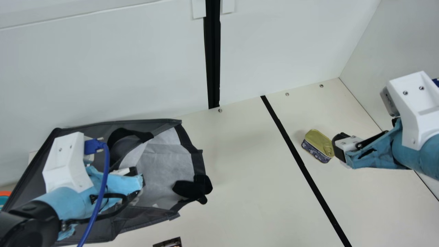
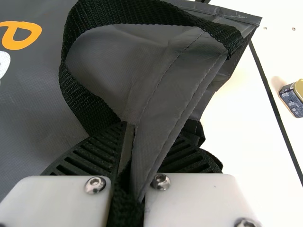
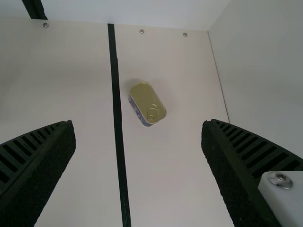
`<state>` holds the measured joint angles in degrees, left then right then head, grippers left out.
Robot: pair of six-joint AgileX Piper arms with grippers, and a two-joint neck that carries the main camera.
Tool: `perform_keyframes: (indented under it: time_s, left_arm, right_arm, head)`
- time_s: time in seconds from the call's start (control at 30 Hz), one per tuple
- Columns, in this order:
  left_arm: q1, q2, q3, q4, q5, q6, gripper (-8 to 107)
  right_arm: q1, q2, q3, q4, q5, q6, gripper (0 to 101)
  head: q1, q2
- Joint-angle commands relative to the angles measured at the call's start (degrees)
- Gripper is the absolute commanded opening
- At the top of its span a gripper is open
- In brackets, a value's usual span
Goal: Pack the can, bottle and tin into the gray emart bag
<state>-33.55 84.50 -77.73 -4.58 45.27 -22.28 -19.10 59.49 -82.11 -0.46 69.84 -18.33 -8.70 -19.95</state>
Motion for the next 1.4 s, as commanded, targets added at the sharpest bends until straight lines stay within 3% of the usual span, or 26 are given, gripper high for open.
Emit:
perform_keyframes:
  time_s: [0.0, 0.73, 1.37]
  left_arm:
    - [0.00, 0.00, 0.00, 0.00, 0.00, 0.00, 10]
    - [0.00, 0.00, 0.00, 0.00, 0.00, 0.00, 10]
    - [0.00, 0.00, 0.00, 0.00, 0.00, 0.00, 10]
  right_arm:
    - [-0.09, -0.10, 0.12, 0.22, 0.06, 0.14, 91]
    - [0.12, 1.03, 0.56, 0.91, 0.06, 0.46, 91]
    - [-4.59, 5.39, -0.87, 2.79, 0.06, -4.93, 91]
  head:
    - [-1.30, -0.05]
    - [-1.30, -0.05]
    - [-1.30, -0.05]
